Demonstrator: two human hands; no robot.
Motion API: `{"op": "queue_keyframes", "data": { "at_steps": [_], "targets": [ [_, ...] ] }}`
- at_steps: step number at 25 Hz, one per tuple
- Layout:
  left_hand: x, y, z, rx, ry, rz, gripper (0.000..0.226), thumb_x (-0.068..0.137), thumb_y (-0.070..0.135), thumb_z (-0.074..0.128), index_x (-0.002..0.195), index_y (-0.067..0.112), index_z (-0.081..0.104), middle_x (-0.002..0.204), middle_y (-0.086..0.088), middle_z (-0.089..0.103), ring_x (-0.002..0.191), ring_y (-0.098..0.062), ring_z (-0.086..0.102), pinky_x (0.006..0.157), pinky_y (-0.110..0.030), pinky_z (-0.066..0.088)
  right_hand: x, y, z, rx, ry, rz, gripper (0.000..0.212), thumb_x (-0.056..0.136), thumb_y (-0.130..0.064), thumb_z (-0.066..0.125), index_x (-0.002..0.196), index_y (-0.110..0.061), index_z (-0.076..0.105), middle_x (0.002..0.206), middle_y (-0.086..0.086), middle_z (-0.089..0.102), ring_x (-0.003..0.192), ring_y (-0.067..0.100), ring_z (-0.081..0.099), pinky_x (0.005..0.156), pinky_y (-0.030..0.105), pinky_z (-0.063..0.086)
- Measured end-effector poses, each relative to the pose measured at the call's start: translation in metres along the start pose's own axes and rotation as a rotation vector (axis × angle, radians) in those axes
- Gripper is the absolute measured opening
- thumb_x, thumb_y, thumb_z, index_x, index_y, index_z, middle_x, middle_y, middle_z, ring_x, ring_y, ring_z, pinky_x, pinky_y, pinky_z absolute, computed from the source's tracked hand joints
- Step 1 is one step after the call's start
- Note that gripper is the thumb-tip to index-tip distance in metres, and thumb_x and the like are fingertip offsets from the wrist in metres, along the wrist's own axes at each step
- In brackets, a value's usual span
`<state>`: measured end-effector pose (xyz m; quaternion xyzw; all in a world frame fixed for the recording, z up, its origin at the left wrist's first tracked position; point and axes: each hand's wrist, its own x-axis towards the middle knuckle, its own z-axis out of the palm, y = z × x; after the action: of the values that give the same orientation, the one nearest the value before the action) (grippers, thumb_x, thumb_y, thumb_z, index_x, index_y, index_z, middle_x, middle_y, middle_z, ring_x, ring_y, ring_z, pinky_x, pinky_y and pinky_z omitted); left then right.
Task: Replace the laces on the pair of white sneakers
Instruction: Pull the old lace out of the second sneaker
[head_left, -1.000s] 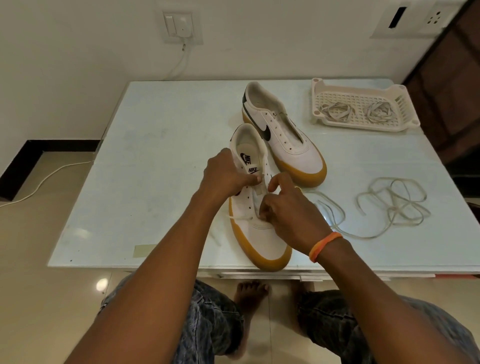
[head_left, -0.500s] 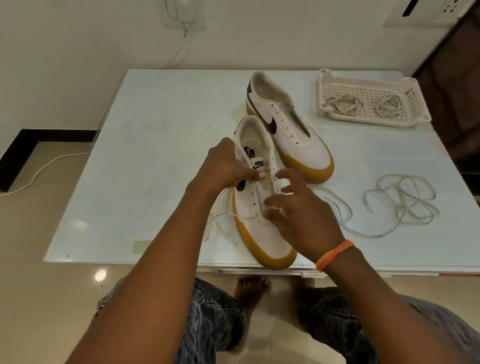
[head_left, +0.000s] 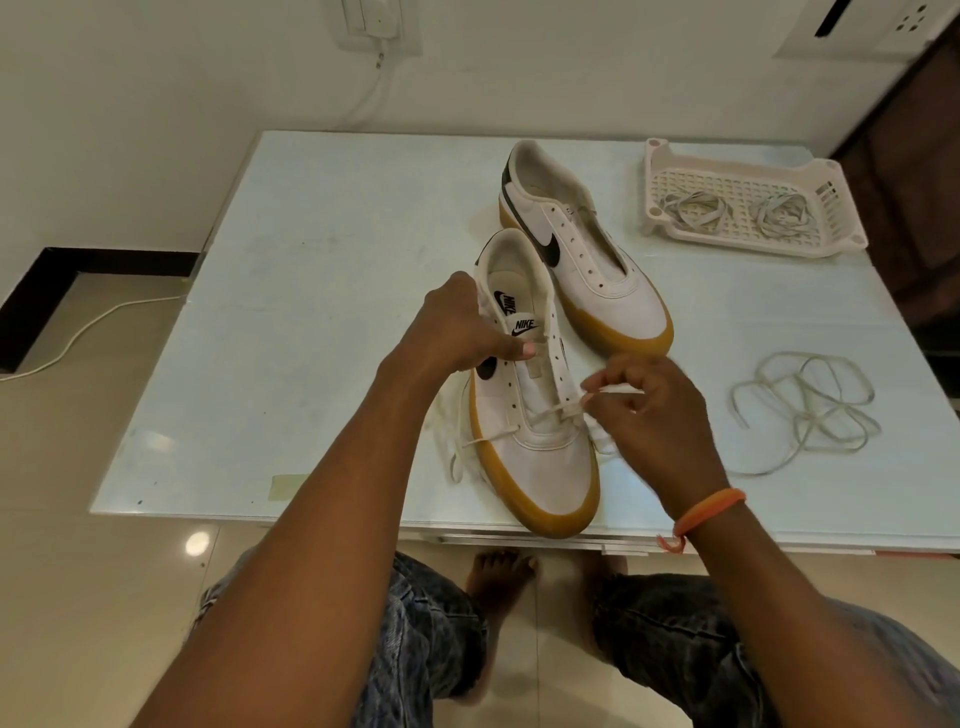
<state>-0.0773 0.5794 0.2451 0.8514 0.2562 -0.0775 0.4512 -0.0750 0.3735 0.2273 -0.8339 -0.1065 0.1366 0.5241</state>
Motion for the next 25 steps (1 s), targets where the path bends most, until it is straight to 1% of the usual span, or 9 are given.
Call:
{"op": "queue_keyframes", "data": {
  "at_steps": [3, 6, 10, 12, 14, 16, 18, 21, 25],
  "targets": [
    [0.001, 0.0, 0.0, 0.013, 0.001, 0.004, 0.069, 0.065, 0.035, 0.089, 0.112, 0.02, 0.041, 0.104, -0.002, 0.06, 0.096, -0.023, 0.064, 0.085, -0.04, 0.057, -0.001, 0.002, 0.015, -0.49, -0.032, -0.393, 0.026, 0.079, -0.026, 0.078, 0.103, -0.021, 0.072, 0.133, 0.001, 0.047, 0.107, 0.008, 0.049, 0.079, 0.019, 0.048],
    [0.0, 0.003, 0.001, 0.048, 0.013, 0.009, 0.074, 0.066, 0.036, 0.088, 0.121, 0.017, 0.043, 0.103, 0.001, 0.054, 0.095, -0.019, 0.059, 0.079, -0.033, 0.054, 0.0, 0.004, 0.027, -0.673, -0.08, -0.356, 0.015, 0.081, -0.026, 0.078, 0.092, -0.016, 0.077, 0.132, 0.003, 0.053, 0.096, 0.022, 0.063, 0.078, 0.029, 0.051],
    [0.0, 0.003, 0.001, 0.059, 0.023, 0.023, 0.077, 0.066, 0.036, 0.088, 0.126, 0.015, 0.044, 0.107, 0.0, 0.054, 0.096, -0.02, 0.059, 0.079, -0.032, 0.053, 0.001, 0.002, 0.023, -0.364, -0.017, -0.149, 0.003, 0.088, -0.017, 0.069, 0.086, -0.016, 0.07, 0.113, -0.001, 0.055, 0.092, 0.01, 0.056, 0.076, 0.009, 0.041],
    [0.0, 0.002, 0.0, 0.042, 0.009, 0.016, 0.078, 0.065, 0.036, 0.089, 0.126, 0.015, 0.043, 0.11, -0.002, 0.057, 0.099, -0.022, 0.061, 0.086, -0.038, 0.056, 0.005, 0.003, 0.01, 0.067, 0.02, 0.111, 0.009, 0.091, -0.013, 0.064, 0.083, -0.017, 0.065, 0.101, 0.002, 0.064, 0.094, 0.014, 0.063, 0.085, 0.023, 0.054],
    [0.001, 0.001, 0.0, 0.029, 0.0, 0.01, 0.08, 0.064, 0.036, 0.09, 0.125, 0.014, 0.043, 0.112, -0.004, 0.059, 0.099, -0.024, 0.063, 0.087, -0.041, 0.056, 0.004, 0.004, 0.003, 0.193, 0.047, 0.168, 0.005, 0.091, -0.013, 0.065, 0.089, -0.017, 0.066, 0.1, 0.002, 0.067, 0.098, 0.02, 0.067, 0.088, 0.031, 0.057],
    [0.001, 0.001, -0.001, 0.034, 0.001, 0.011, 0.079, 0.063, 0.035, 0.09, 0.123, 0.015, 0.043, 0.109, -0.003, 0.059, 0.099, -0.023, 0.063, 0.086, -0.041, 0.057, 0.001, 0.005, 0.005, -0.176, 0.079, -0.105, 0.022, 0.085, -0.017, 0.073, 0.106, -0.02, 0.066, 0.12, 0.002, 0.057, 0.112, 0.018, 0.058, 0.092, 0.016, 0.048],
    [0.001, 0.001, -0.001, 0.036, 0.0, 0.014, 0.077, 0.063, 0.035, 0.091, 0.12, 0.015, 0.043, 0.107, -0.002, 0.058, 0.097, -0.023, 0.063, 0.084, -0.039, 0.057, -0.001, 0.008, 0.015, -0.502, -0.004, -0.374, 0.035, 0.08, -0.024, 0.077, 0.114, -0.024, 0.068, 0.138, 0.005, 0.046, 0.125, 0.023, 0.048, 0.101, 0.029, 0.044],
    [0.001, 0.003, 0.0, 0.056, 0.002, 0.001, 0.078, 0.065, 0.036, 0.089, 0.125, 0.015, 0.042, 0.107, -0.002, 0.055, 0.096, -0.021, 0.06, 0.078, -0.032, 0.054, -0.001, 0.008, 0.032, -0.721, -0.085, -0.371, 0.013, 0.078, -0.024, 0.08, 0.09, -0.025, 0.076, 0.139, 0.008, 0.05, 0.121, 0.033, 0.053, 0.097, 0.054, 0.047],
    [0.0, 0.004, 0.0, 0.058, -0.002, -0.012, 0.079, 0.068, 0.034, 0.087, 0.128, 0.015, 0.04, 0.11, -0.003, 0.055, 0.099, -0.022, 0.06, 0.08, -0.034, 0.054, 0.002, 0.006, 0.028, -0.623, -0.075, -0.306, 0.008, 0.086, -0.012, 0.071, 0.086, -0.018, 0.066, 0.126, 0.004, 0.046, 0.089, 0.022, 0.06, 0.081, 0.03, 0.054]
  ]
}}
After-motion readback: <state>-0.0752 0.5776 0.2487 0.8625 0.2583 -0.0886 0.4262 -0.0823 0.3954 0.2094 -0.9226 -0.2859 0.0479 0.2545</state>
